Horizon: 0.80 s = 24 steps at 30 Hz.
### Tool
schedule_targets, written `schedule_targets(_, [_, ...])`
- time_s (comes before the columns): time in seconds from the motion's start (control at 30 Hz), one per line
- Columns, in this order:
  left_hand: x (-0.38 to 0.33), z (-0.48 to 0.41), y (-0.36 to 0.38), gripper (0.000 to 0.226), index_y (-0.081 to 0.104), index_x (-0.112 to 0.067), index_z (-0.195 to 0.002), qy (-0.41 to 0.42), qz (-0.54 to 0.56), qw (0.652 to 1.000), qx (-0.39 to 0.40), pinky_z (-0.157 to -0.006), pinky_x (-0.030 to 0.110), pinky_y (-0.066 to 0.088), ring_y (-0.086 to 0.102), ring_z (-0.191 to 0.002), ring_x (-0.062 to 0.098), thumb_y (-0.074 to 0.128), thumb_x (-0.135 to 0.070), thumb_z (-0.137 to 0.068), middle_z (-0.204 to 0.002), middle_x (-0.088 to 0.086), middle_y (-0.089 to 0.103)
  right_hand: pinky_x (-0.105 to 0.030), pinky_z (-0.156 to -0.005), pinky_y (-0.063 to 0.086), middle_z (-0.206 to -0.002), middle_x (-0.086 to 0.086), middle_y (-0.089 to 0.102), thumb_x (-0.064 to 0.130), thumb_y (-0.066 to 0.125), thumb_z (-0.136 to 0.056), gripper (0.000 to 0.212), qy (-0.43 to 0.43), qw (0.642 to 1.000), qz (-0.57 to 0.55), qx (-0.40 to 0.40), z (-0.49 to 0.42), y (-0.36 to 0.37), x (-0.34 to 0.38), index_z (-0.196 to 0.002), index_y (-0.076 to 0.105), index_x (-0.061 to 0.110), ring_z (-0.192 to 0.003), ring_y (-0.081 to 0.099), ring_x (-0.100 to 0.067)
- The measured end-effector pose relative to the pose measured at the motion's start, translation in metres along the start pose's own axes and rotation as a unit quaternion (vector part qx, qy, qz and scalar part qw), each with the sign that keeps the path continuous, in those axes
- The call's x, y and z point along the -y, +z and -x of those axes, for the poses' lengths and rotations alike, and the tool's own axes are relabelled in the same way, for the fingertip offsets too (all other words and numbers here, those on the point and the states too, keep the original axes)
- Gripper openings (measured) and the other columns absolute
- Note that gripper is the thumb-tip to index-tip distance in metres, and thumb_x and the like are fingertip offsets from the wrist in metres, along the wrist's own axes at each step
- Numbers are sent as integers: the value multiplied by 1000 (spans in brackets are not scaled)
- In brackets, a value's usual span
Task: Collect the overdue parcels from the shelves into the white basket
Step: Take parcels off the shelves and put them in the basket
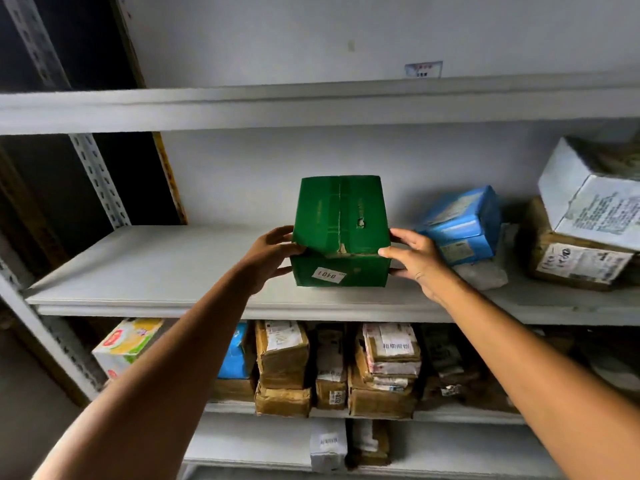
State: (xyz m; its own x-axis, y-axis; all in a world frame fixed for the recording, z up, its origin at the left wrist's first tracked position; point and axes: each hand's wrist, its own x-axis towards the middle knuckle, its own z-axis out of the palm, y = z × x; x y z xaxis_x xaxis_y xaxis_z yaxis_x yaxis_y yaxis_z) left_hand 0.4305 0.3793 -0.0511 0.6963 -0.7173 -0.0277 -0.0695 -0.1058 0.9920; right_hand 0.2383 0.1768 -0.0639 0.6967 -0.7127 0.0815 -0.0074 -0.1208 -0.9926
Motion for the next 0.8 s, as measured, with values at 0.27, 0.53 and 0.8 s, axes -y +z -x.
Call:
schedule_targets(0.27, [2,-92,0,52,51,-21,-141,-15,-19,997,75,-94,47,53,62,-115,20,66,-13,-92,-123,4,67,-40,-79,51,-129,8,52,11,72,-85,58,49,997,22,-61,-53,3,-5,-138,51,19,-109,57,-17])
schedule_targets(0.53, [12,-130,5,49,53,-19,-139,-35,-10,995,89,-83,41,52,61,-115,21,68,-25,-92,-119,4,68,-42,-78,53,-134,1,57,15,73,-85,49,87,990,40,-102,-85,3,-11,-131,57,19,-110,56,-13])
schedule_targets(0.8, [5,-131,12,51,49,-17,-144,-40,-47,994,88,-87,44,50,57,-118,26,63,-26,-96,-125,6,65,-36,-77,54,-138,-2,57,14,72,-86,51,79,990,71,-95,-89,-3,-7,-135,56,16,-112,57,-15])
